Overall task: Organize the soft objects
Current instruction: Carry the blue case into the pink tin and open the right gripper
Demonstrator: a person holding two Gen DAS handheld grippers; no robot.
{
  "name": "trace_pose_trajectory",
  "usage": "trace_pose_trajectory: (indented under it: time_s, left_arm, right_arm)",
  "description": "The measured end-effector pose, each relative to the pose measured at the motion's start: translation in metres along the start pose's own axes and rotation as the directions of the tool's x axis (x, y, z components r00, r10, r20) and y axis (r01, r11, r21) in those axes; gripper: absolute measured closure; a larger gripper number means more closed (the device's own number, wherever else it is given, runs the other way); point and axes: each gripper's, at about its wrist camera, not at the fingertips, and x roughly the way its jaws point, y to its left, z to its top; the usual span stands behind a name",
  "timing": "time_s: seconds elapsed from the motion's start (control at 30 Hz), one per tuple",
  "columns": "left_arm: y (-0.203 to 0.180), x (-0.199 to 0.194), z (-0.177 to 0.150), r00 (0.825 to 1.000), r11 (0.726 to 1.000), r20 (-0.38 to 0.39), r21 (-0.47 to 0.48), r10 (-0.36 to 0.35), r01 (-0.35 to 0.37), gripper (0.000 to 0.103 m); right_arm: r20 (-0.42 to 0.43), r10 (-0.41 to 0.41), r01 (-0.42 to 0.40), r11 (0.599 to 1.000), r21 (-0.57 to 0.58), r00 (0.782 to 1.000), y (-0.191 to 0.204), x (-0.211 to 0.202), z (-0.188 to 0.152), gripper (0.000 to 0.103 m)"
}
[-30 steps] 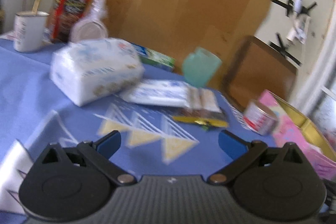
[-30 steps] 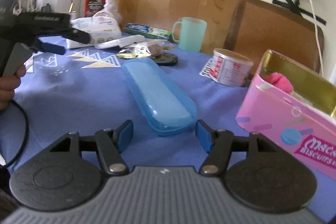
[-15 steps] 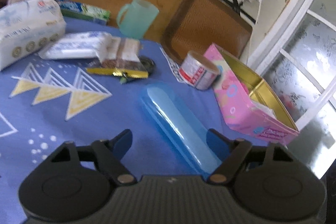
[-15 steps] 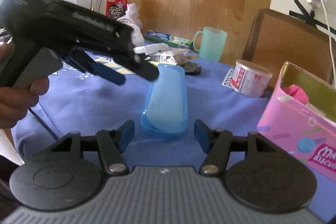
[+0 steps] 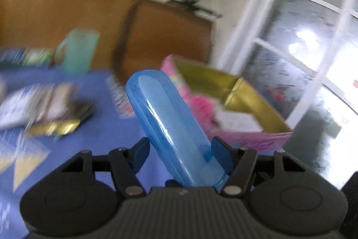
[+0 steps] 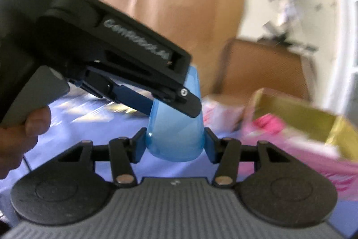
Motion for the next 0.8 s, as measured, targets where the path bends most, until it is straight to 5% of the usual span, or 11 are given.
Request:
trace_pose_trajectory:
  time_s: [0.27,0.47,0.8]
  left_arm:
    - [-0.070,0.078,0.042,0.993,0.987,-0.029,0.107,-0.116,0.119,0.042]
    - [-0.081,0.110,0.045,1.000,0.994,-0.020,0.110,0.017,-0.015,0.035]
    - [-0.037,0.047,0.014,0.995,0.992,0.061,0.098,0.074,-0.080,0.031]
  right_arm:
    - [0.035,-0.267,0.264,0.962,0.069,0.963,-0.074,0.007,0.006,0.048]
    - [-0.066,-0.482,0.486,0.873,0.051,0.874,-0.119,0.052,-0.002,0.047]
    - [0.024,-0.465,0.456,0.875,0.165,0.885,-0.103,0.010,-0.011,0.047]
